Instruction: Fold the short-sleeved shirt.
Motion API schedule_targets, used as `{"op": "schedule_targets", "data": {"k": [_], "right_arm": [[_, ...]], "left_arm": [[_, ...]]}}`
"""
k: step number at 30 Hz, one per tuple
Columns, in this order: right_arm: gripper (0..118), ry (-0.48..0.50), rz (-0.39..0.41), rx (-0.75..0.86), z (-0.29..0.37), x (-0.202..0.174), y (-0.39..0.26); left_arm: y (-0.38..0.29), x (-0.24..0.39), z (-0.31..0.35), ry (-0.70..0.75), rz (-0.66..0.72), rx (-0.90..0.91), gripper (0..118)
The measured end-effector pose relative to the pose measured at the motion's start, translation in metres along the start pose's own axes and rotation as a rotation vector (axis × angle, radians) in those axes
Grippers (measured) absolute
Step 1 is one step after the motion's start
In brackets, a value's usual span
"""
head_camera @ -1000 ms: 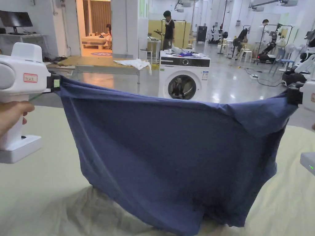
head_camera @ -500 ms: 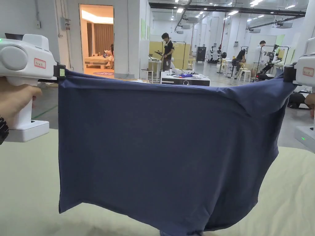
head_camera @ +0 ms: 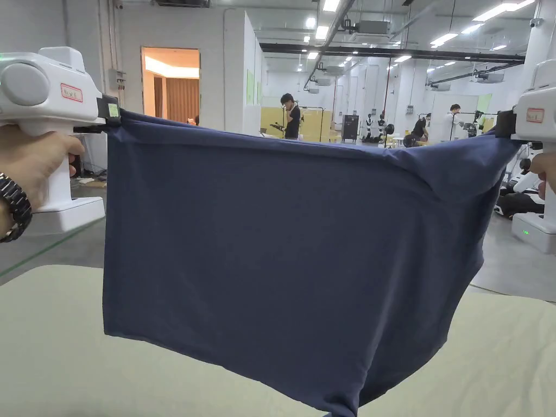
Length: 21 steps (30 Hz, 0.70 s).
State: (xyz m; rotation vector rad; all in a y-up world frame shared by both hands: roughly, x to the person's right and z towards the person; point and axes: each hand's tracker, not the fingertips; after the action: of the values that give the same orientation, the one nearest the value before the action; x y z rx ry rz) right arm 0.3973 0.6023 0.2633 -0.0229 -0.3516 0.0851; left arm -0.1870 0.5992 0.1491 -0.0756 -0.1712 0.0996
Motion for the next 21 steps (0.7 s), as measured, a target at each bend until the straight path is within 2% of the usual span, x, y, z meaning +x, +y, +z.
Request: {"op": "schedule_targets", "data": {"k": [5,12,16,21], "right_arm": [[3,0.009,0.026,-0.003,0.008,0.001,-0.019],[3,0.05,0.067,-0.099,0.035,-0.005,-0.098],[3,0.061,0.085,-0.157,0.07,-0.007,-0.148],[3,0.08,0.047,-0.22,0.129,0.0,-0.204]], "left_arm": [[-0.026,0.0,-0.002,0.002,-0.019,-0.017,0],[-0.13,-0.015,0.012,-0.016,0.002,-0.134,0],[-0.192,-0.025,0.043,-0.032,0.011,-0.184,0],[-0.253,-0.034,0.105,-0.054,0.03,-0.229,0]]}}
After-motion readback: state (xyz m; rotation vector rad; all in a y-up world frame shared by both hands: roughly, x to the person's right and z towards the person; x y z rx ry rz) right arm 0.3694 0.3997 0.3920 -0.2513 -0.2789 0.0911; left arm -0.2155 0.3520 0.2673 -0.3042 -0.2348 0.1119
